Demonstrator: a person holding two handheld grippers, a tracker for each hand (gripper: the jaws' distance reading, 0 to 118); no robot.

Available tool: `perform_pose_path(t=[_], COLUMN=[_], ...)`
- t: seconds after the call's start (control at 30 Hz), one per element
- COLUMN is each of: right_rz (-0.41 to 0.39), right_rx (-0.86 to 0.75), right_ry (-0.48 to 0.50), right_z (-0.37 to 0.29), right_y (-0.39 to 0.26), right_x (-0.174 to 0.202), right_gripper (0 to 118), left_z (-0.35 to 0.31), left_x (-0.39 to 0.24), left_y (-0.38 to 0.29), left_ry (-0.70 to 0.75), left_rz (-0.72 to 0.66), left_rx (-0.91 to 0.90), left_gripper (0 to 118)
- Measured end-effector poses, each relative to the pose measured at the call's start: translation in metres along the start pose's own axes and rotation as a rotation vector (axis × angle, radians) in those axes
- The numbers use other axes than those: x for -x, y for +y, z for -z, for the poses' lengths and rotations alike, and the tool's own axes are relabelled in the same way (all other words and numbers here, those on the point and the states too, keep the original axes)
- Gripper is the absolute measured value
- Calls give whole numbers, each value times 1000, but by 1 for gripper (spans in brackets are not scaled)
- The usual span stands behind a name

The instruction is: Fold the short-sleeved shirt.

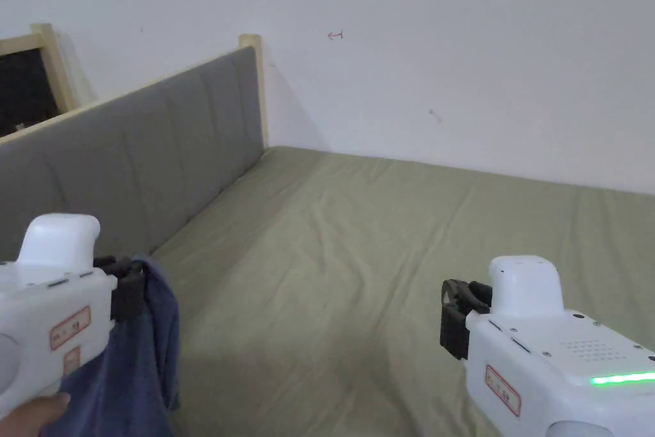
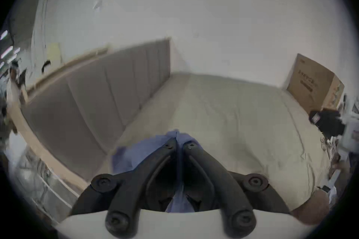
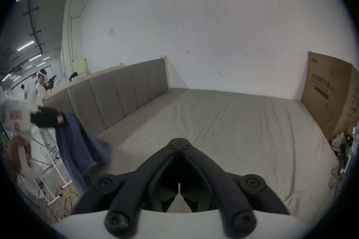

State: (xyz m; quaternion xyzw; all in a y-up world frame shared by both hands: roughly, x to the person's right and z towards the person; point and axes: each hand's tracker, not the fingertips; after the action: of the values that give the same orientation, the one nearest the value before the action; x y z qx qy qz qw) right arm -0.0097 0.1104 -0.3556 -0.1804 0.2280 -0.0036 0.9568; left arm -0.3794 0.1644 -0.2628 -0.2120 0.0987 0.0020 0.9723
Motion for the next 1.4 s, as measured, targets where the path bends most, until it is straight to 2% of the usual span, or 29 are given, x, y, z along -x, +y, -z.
perform_pose_path(t=[0.17, 0.23, 0.3, 0.47, 0.57, 0.6, 0.7, 0.8, 0.9, 1.03, 1.1, 1.13, 1.2, 1.23, 1.3, 1.4], right_rz=[13, 28, 29, 60, 70, 83, 124, 153, 189, 233, 240, 243, 252, 257, 268, 274], right_rx=[-69, -71, -95, -106, -122, -126, -114, -80, -46, 16, 41, 47, 62, 67, 74, 49], right_ry=[-96, -122, -194, -300, -370, -387, -415, -435, -439, -432, -431, -430, -431, -431, -437, -467], right_z=[-47, -65, -87, -132, -153, -158, -164, -161, -155, -145, -141, -140, -138, -137, -137, -141], right_y=[10, 13, 14, 17, 14, 11, 3, -10, -26, -47, -56, -60, -66, -68, -71, -71], right_x=[-35, -53, -73, -122, -146, -154, -175, -190, -202, -215, -219, -221, -225, -226, -227, -224], right_gripper=[0, 0, 0, 0, 0, 0, 0, 0, 0, 0, 0, 0, 0, 0, 0, 0], left_z=[-25, -26, -22, 0, 23, 30, 57, 93, 124, 146, 147, 147, 145, 141, 138, 128], left_x=[-64, -97, -137, -239, -293, -312, -363, -406, -439, -463, -464, -462, -454, -449, -430, -385], left_y=[66, 85, 97, 105, 95, 88, 58, 15, -32, -89, -111, -116, -124, -125, -117, -98], left_ry=[-231, -345, -453, -665, -815, -839, -856, -887, -936, -905, -880, -887, -928, -937, -941, -984], left_rz=[2, -9, 9, 66, 34, 61, 117, 92, 83, 111, 83, 70, 52, 48, 13, -200], left_rx=[-125, -126, -138, -82, 53, 87, 222, 395, 550, 722, 785, 810, 840, 842, 804, 707], left_gripper=[4, 4, 4, 4, 4, 4, 4, 4, 4, 6, 17, 29, 94, 109, 106, 106])
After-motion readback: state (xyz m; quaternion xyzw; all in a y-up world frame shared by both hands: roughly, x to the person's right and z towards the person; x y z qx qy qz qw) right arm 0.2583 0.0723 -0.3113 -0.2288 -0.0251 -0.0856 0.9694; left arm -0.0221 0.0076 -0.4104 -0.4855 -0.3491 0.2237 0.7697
